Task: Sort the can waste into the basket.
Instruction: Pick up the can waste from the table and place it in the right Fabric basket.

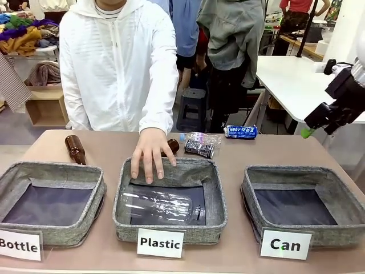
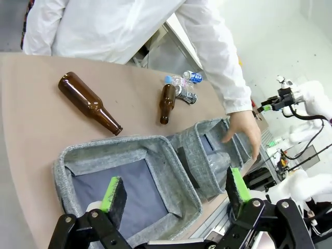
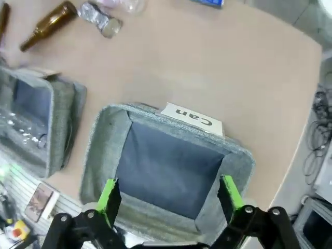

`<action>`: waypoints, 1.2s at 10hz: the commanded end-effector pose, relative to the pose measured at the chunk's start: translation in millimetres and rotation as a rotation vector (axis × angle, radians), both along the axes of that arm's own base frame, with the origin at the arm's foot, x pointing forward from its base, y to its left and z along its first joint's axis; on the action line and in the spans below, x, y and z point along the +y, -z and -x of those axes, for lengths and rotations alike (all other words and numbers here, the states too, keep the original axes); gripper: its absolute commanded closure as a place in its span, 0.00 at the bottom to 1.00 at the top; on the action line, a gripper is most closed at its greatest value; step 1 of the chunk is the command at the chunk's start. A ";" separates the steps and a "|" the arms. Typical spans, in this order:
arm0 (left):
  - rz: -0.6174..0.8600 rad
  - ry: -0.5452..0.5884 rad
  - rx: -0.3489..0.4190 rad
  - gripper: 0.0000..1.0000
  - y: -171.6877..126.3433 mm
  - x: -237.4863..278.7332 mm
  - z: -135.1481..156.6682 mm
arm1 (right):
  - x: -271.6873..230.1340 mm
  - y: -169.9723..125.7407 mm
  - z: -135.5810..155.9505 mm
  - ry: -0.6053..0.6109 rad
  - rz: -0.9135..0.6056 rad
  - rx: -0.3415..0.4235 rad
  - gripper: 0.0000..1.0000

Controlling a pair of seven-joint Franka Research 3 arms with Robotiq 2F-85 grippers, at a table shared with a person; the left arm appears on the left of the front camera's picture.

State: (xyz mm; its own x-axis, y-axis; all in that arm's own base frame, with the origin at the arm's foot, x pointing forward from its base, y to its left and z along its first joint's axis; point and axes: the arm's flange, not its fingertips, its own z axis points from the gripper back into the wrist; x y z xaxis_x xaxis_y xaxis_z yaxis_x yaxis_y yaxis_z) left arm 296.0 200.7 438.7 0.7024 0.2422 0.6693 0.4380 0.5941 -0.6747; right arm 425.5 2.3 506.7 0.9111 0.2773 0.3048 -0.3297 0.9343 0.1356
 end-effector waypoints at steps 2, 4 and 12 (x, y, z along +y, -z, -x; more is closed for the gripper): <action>0.006 0.002 -0.034 0.00 -0.3 1.2 -0.9 | -23.2 -17.4 4.7 0.057 -0.082 0.007 0.00; 0.006 0.002 -0.034 0.00 -0.3 1.2 -0.9 | -21.8 -8.5 3.9 0.039 -0.038 0.002 0.00; 0.006 0.002 -0.034 0.00 -0.3 1.2 -0.9 | 34.2 -13.1 -189.1 -1.565 0.360 -0.322 0.00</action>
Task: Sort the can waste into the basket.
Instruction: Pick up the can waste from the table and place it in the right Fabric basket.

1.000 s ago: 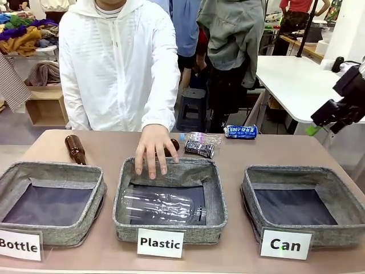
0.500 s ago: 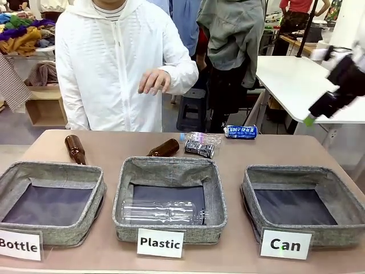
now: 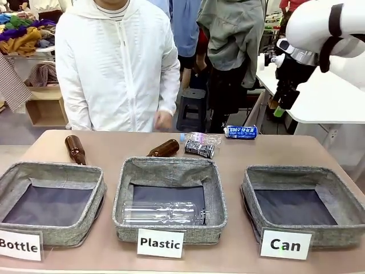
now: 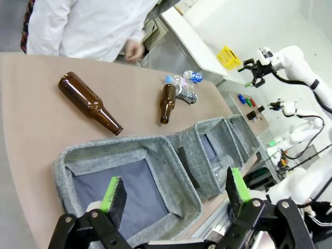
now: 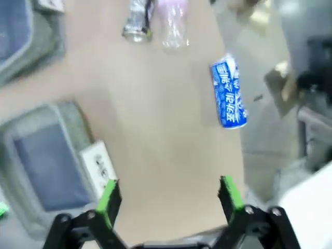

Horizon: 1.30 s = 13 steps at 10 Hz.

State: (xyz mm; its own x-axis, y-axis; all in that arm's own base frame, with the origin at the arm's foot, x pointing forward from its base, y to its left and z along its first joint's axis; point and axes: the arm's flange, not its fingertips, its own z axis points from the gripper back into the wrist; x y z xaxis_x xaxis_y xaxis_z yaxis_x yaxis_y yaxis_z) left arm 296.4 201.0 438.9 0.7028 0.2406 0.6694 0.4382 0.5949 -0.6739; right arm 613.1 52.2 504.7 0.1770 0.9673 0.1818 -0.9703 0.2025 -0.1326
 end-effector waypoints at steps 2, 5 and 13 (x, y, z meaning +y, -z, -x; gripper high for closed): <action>0.007 0.002 -0.034 0.00 -0.1 0.9 -0.4 | 0.6 -8.0 -6.6 -0.431 0.005 -0.245 0.00; 0.007 0.002 -0.034 0.00 -0.1 0.9 -0.4 | 15.0 -0.1 -5.7 -0.017 0.017 -0.091 0.00; 0.007 0.002 -0.034 0.00 -0.1 0.9 -0.4 | 23.2 54.7 -126.9 -0.204 -0.005 0.019 0.00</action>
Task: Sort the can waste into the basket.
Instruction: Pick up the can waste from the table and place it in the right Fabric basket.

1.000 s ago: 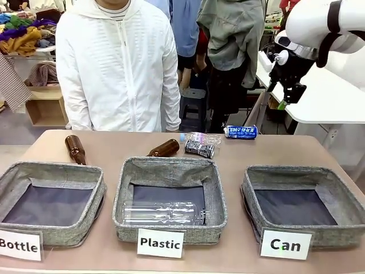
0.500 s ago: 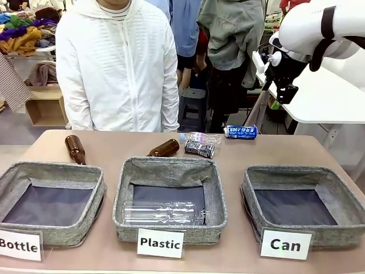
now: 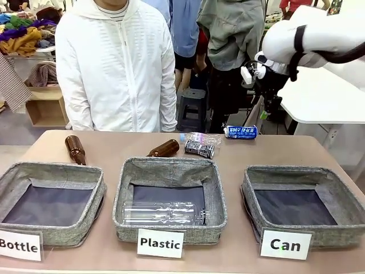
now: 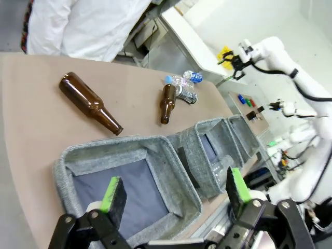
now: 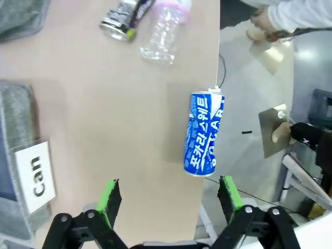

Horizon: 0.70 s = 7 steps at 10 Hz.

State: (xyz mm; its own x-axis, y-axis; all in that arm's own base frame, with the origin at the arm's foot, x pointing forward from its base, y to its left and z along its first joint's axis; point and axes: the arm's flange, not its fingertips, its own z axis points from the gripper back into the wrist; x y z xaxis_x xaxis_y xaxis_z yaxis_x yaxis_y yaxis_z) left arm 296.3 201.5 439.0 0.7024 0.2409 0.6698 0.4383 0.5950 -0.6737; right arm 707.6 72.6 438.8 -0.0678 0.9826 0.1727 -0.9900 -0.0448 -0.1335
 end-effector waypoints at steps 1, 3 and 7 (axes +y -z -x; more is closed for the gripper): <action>0.007 0.002 -0.033 0.00 0.0 0.3 -0.5 | -0.9 3.0 -47.3 0.048 -0.029 0.052 0.00; 0.007 0.002 -0.033 0.00 0.0 0.3 -0.5 | 2.6 38.4 -71.7 0.050 -0.029 0.117 0.00; 0.007 0.002 -0.033 0.00 0.0 0.3 -0.5 | -6.4 77.7 -93.3 0.095 -0.082 0.195 0.00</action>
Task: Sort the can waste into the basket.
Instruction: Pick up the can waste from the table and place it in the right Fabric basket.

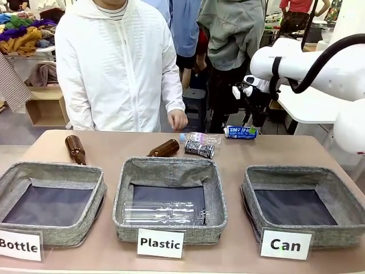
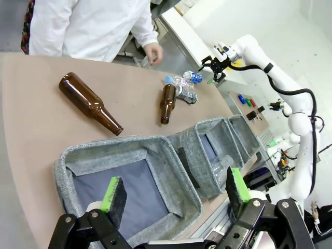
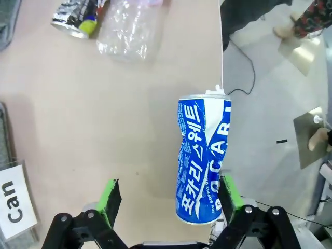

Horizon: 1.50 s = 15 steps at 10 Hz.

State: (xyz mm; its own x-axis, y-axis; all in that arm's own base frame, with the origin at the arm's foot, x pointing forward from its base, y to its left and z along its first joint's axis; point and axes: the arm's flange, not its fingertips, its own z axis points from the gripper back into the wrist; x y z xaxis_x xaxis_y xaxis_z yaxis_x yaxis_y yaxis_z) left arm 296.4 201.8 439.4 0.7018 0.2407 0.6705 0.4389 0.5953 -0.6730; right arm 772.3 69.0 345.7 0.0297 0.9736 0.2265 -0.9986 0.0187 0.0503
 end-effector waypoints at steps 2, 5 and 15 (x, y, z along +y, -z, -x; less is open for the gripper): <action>0.007 0.002 -0.033 0.00 0.4 0.1 -0.4 | -62.3 -69.4 10.4 0.100 -0.151 -0.004 0.00; 0.007 0.002 -0.033 0.00 0.4 0.1 -0.4 | -206.5 -120.7 108.4 0.384 -0.408 0.056 0.00; 0.007 0.002 -0.033 0.00 0.4 0.1 -0.4 | -322.0 -35.9 281.0 0.724 -0.979 0.106 0.00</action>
